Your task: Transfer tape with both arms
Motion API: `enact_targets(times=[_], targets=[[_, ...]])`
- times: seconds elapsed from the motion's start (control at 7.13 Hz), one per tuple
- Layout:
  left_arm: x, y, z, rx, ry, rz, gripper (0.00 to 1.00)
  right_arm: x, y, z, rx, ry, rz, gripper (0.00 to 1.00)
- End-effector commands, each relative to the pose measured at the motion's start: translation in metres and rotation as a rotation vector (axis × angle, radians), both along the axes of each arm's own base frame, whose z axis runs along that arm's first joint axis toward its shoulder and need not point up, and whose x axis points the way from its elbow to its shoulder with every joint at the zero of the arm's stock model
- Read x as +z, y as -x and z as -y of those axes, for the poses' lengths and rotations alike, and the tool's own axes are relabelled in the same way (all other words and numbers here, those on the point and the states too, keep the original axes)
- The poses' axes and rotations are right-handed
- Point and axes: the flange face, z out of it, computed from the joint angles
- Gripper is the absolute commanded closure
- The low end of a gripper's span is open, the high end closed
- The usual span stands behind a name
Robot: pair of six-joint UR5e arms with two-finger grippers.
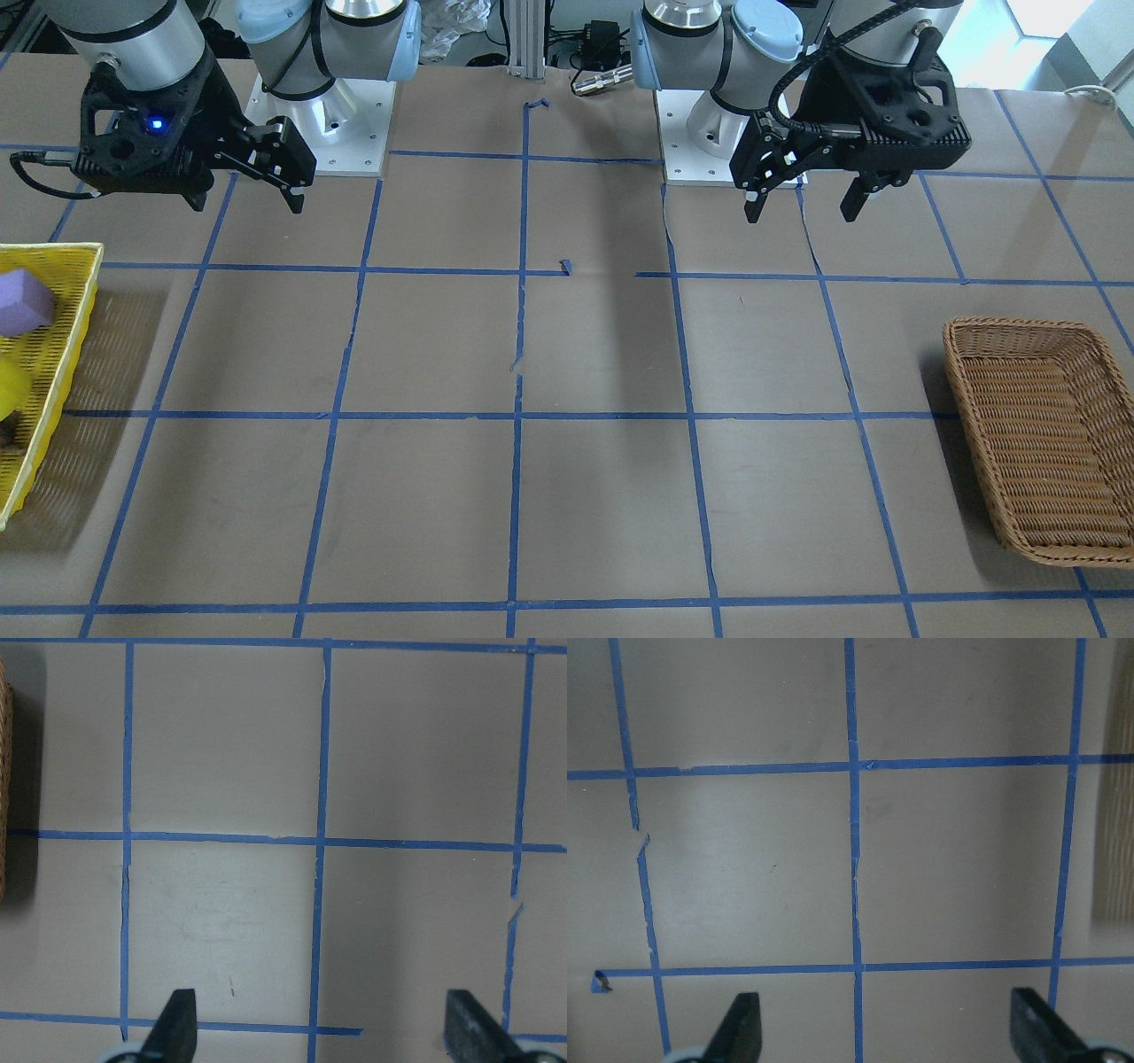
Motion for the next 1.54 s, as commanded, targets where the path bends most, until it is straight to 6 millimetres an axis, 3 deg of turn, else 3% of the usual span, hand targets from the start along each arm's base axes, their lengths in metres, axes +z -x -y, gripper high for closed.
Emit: enact_targets(times=[0.0, 1.4], targets=[[-0.0004, 0.0000, 0.0002, 0.000, -0.001, 0.000, 0.00, -0.0007, -0.0015, -0.0005, 0.014, -0.001, 0.001, 0.00], [-0.0002, 0.0000, 0.0004, 0.003, 0.001, 0.000, 0.00, -0.0001, -0.0012, 0.0046, 0.012, 0.035, -0.002, 0.00]])
